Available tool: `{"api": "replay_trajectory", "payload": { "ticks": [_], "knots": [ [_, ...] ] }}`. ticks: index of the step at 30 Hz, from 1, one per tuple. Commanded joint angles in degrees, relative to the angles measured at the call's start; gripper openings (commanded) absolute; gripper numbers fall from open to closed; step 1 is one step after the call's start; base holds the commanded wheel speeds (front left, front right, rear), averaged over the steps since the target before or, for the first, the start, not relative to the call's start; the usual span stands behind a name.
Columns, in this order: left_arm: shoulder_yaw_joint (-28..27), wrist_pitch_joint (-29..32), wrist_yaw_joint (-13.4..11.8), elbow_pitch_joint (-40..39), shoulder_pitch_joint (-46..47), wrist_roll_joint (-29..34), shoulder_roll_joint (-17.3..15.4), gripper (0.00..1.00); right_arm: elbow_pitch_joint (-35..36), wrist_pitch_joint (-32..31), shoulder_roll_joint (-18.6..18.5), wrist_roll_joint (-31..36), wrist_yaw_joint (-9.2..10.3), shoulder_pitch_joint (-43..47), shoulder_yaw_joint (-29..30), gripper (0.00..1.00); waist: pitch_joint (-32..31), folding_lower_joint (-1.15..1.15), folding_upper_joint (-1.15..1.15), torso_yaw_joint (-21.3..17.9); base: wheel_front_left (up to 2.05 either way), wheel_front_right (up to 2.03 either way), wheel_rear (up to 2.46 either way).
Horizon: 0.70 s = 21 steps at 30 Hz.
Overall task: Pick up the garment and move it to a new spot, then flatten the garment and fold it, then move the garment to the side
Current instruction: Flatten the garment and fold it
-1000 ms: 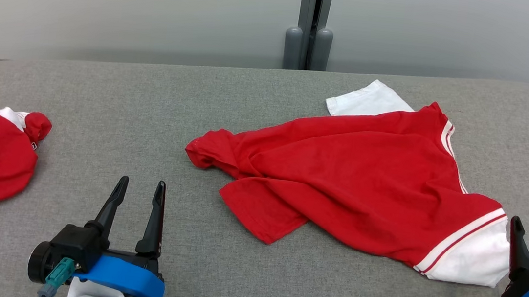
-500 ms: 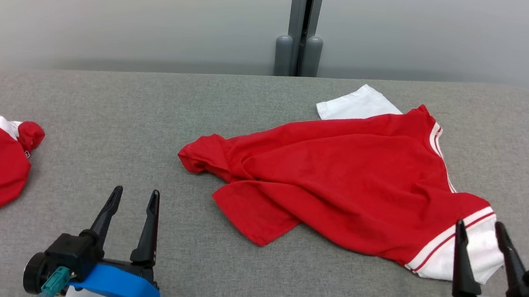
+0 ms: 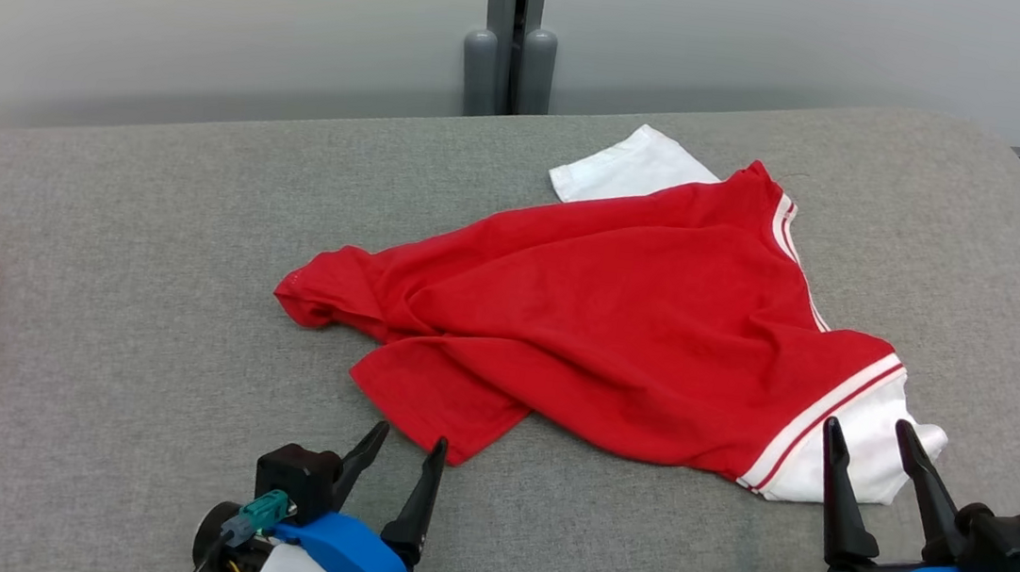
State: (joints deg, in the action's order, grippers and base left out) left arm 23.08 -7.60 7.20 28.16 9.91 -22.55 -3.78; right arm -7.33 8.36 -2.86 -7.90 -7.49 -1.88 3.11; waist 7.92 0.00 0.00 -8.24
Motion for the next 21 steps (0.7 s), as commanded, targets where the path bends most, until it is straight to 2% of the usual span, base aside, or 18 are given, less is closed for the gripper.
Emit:
{"api": "replay_trajectory", "payload": {
  "ticks": [1, 8, 18, 19, 20, 21],
  "knots": [
    [0.17, 0.28, 0.39, 0.39, 0.82, -0.57, -0.21, 1.00, -0.16, 0.25, -0.06, -0.23, -0.01, -0.75, -0.21, 1.00, 0.08, 0.00, 0.00, -0.28, 0.00, 0.00, 0.00],
    [2.58, 3.06, 0.41, 4.60, 2.99, -5.55, -0.67, 1.00, -1.39, 0.99, -0.07, -1.36, -0.01, -1.55, -1.12, 1.00, 0.89, 0.00, 0.00, -2.27, 0.00, 0.00, 0.00],
    [5.73, 3.96, 0.41, 8.79, 6.56, -8.77, -0.20, 1.00, -2.22, 1.71, -0.06, -2.46, -0.01, -2.20, -2.55, 1.00, 1.51, 0.00, 0.00, -3.76, 0.00, 0.00, 0.00],
    [6.15, 3.76, 0.41, 9.17, 6.93, -8.90, -0.19, 0.35, -2.29, 1.75, -0.07, -2.51, -0.01, -2.30, -2.65, 1.00, 1.55, 0.00, 0.00, -3.78, 0.00, 0.00, 0.00],
    [6.36, 3.48, 0.41, 9.44, 7.26, -9.19, -0.19, 0.00, -2.36, 1.78, -0.06, -2.53, -0.01, -2.38, -2.73, 1.00, 1.58, 0.00, 0.00, -3.74, 0.00, 0.00, 0.00],
    [6.53, 3.26, 0.41, 9.66, 7.54, -9.39, -0.27, 0.00, -2.41, 1.80, -0.06, -2.62, -0.01, -2.43, -2.70, 1.00, 1.63, 0.00, 0.00, -3.60, 0.00, 0.00, 0.00]
  ]
}}
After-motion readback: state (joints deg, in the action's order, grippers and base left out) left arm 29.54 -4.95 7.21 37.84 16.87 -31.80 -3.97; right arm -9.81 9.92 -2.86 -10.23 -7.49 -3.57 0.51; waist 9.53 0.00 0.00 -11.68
